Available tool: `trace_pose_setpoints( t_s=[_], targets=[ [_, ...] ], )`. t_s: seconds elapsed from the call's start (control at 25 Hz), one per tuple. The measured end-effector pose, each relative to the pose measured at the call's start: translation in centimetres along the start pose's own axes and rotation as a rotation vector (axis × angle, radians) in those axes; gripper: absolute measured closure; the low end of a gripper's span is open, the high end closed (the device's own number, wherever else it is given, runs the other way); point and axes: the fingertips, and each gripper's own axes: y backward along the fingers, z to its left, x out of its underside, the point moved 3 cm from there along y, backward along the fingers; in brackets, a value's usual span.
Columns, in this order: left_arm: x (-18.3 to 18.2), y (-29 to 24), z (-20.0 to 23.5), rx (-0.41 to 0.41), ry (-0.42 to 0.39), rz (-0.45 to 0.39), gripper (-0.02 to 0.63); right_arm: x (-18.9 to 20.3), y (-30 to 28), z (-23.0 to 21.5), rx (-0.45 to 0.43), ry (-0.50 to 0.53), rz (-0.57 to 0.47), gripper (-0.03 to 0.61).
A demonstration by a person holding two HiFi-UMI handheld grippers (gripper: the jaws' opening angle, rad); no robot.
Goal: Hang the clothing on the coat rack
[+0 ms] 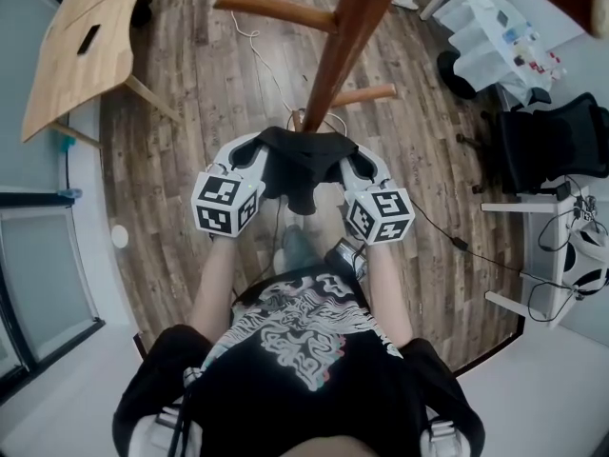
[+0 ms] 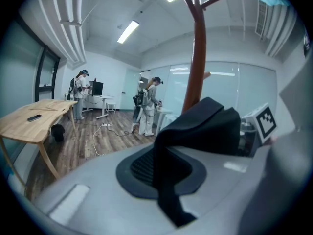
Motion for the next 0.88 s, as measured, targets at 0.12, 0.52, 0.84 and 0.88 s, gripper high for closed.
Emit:
trace_pose_setpoints(
  t_s=[0.12,0.52,0.84,0.88],
  targets=[
    [0.4,0.2,-0.2,0.000,-0.002,0.014,0.614,0.6,0.3,-0.1,-0.004,-0.013,0.010,0.532],
    [2.2,0.7,-0.7,0.056,0.017,0.094,0.607,1.5,0.6,0.1,0.002,-0.010,0.019,0.510],
    [3.6,1.0,-2.7,0.109,0.010,0.169,0.551,1.7,1.9,0.4,0.013,-0.017,0.008,0.499],
    [3.6,1.1,-2.9,0.107,0.007,0.168,0.551,1.8,2.2,0.4,0.014,-0.019,0.007,0.499]
  ],
)
